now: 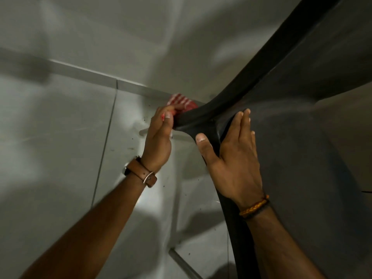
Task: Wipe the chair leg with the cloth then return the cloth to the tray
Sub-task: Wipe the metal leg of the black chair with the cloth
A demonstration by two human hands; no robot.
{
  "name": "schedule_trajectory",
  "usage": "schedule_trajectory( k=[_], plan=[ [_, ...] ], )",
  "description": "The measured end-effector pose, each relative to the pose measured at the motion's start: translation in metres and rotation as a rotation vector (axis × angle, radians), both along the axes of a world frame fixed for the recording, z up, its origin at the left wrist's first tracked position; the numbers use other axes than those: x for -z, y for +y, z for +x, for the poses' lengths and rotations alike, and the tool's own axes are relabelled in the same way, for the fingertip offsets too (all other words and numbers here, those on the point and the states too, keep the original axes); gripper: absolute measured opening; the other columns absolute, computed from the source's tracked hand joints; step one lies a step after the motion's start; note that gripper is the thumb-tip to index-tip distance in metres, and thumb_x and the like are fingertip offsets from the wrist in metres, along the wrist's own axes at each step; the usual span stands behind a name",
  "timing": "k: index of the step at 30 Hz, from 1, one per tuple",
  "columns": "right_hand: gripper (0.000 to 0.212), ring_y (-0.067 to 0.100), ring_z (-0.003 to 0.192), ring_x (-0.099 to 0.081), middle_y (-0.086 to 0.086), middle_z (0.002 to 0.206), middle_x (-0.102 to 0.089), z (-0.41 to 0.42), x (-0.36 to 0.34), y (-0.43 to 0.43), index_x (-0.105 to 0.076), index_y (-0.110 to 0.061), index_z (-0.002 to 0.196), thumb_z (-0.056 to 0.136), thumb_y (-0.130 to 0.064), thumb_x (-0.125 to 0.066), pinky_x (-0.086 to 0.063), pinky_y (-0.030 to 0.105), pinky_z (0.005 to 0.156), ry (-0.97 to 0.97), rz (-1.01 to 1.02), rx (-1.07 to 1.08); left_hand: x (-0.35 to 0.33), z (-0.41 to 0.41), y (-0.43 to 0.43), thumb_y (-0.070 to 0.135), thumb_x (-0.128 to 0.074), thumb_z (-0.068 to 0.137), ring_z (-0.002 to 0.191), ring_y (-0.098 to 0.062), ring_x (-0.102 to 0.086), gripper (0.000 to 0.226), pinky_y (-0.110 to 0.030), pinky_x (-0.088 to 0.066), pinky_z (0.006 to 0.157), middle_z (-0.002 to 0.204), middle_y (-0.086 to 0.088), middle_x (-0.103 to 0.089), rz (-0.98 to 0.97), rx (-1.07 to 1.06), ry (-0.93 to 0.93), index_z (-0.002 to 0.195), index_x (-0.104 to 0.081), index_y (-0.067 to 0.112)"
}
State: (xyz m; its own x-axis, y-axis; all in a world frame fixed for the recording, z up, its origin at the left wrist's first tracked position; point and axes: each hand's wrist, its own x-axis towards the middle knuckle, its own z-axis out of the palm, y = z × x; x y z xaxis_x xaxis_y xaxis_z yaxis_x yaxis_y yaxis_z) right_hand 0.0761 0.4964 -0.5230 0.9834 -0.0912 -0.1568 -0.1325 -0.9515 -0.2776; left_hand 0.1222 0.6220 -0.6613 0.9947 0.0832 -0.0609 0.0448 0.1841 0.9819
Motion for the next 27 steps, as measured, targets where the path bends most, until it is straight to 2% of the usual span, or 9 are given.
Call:
schedule_trajectory(
  k=[5, 9, 11, 12, 15, 18, 20, 24, 27],
  plan=[
    [0.112, 0.015, 0.161, 0.012, 0.009, 0.175, 0.014, 0.001, 0.003, -0.002, 0.008, -0.012, 0.164, 0.085, -0.083, -0.025, 0.009, 0.03, 0.127, -0.018, 0.009, -0.001, 0.057, 0.007, -0.003, 0.08, -0.035, 0.092, 0.096, -0.01, -0.056, 0.073, -0.012, -0.048, 0.082, 0.125, -0.016, -0.061, 0.001, -0.086, -0.013, 0.13, -0.058, 0.022],
    [0.113, 0.006, 0.159, 0.016, 0.001, 0.175, 0.016, 0.001, 0.006, -0.006, 0.009, -0.019, 0.165, 0.08, -0.088, -0.02, 0.01, 0.025, 0.125, -0.023, 0.023, -0.012, 0.149, 0.036, 0.012, 0.051, -0.035, 0.1, 0.123, -0.03, -0.062, 0.062, -0.024, -0.053, 0.088, 0.137, -0.011, -0.064, 0.054, -0.108, 0.316, 0.139, -0.06, 0.01],
    [0.114, 0.001, 0.156, 0.02, -0.004, 0.175, 0.017, 0.001, 0.007, -0.007, 0.011, -0.025, 0.165, 0.077, -0.093, -0.017, 0.012, 0.021, 0.122, -0.038, 0.029, -0.016, 0.188, 0.056, 0.023, 0.029, -0.035, 0.109, 0.12, -0.011, -0.069, 0.04, -0.032, -0.051, 0.104, 0.117, 0.009, -0.075, 0.036, -0.078, 0.384, 0.118, -0.074, 0.03],
    [0.114, -0.001, 0.156, 0.021, -0.007, 0.174, 0.017, 0.002, 0.009, -0.008, 0.011, -0.027, 0.164, 0.076, -0.095, -0.016, 0.012, 0.021, 0.122, -0.043, 0.028, -0.024, 0.202, 0.065, 0.028, 0.021, -0.035, 0.11, 0.108, 0.006, -0.071, 0.047, -0.032, -0.051, 0.107, 0.103, 0.018, -0.079, 0.047, -0.034, 0.391, 0.103, -0.079, 0.036],
    [0.115, -0.002, 0.155, 0.022, -0.009, 0.174, 0.018, 0.002, 0.009, -0.01, 0.013, -0.028, 0.164, 0.075, -0.095, -0.016, 0.01, 0.024, 0.123, -0.04, 0.026, -0.027, 0.22, 0.079, 0.033, 0.022, -0.038, 0.108, 0.079, 0.021, -0.069, 0.053, -0.028, -0.05, 0.094, 0.081, 0.028, -0.08, -0.004, 0.001, 0.453, 0.083, -0.082, 0.04],
    [0.117, 0.0, 0.156, 0.022, -0.007, 0.174, 0.019, 0.001, 0.007, -0.006, 0.014, -0.025, 0.164, 0.075, -0.095, -0.017, 0.01, 0.025, 0.125, -0.03, 0.024, -0.024, 0.2, 0.073, 0.026, 0.019, -0.041, 0.106, 0.102, -0.006, -0.075, 0.044, -0.035, -0.054, 0.094, 0.072, 0.026, -0.079, -0.089, -0.116, 0.524, 0.08, -0.075, 0.029],
    [0.119, 0.002, 0.156, 0.022, -0.004, 0.174, 0.021, 0.0, 0.004, -0.005, 0.016, -0.024, 0.163, 0.074, -0.095, -0.016, 0.01, 0.026, 0.126, -0.014, 0.017, -0.018, 0.169, 0.063, 0.017, 0.023, -0.044, 0.104, 0.117, -0.028, -0.07, 0.037, -0.045, -0.055, 0.102, 0.087, 0.018, -0.08, -0.133, -0.176, 0.538, 0.088, -0.076, 0.031],
    [0.12, 0.005, 0.158, 0.019, -0.001, 0.174, 0.019, 0.001, 0.002, -0.002, 0.013, -0.022, 0.164, 0.074, -0.095, -0.016, 0.01, 0.026, 0.125, -0.007, 0.024, -0.006, 0.085, 0.026, -0.006, 0.04, -0.039, 0.106, 0.114, -0.026, -0.069, 0.035, -0.02, -0.052, 0.075, 0.104, 0.008, -0.074, -0.141, -0.263, 0.44, 0.115, -0.071, 0.029],
    [0.12, 0.006, 0.158, 0.017, -0.001, 0.174, 0.019, 0.001, 0.003, -0.002, 0.013, -0.023, 0.164, 0.074, -0.095, -0.018, 0.009, 0.028, 0.125, -0.003, 0.027, 0.001, 0.024, -0.008, -0.032, 0.05, -0.03, 0.104, 0.101, -0.005, -0.065, 0.042, -0.01, -0.053, 0.085, 0.113, 0.004, -0.066, -0.135, -0.309, 0.101, 0.128, -0.059, 0.032]
  ],
)
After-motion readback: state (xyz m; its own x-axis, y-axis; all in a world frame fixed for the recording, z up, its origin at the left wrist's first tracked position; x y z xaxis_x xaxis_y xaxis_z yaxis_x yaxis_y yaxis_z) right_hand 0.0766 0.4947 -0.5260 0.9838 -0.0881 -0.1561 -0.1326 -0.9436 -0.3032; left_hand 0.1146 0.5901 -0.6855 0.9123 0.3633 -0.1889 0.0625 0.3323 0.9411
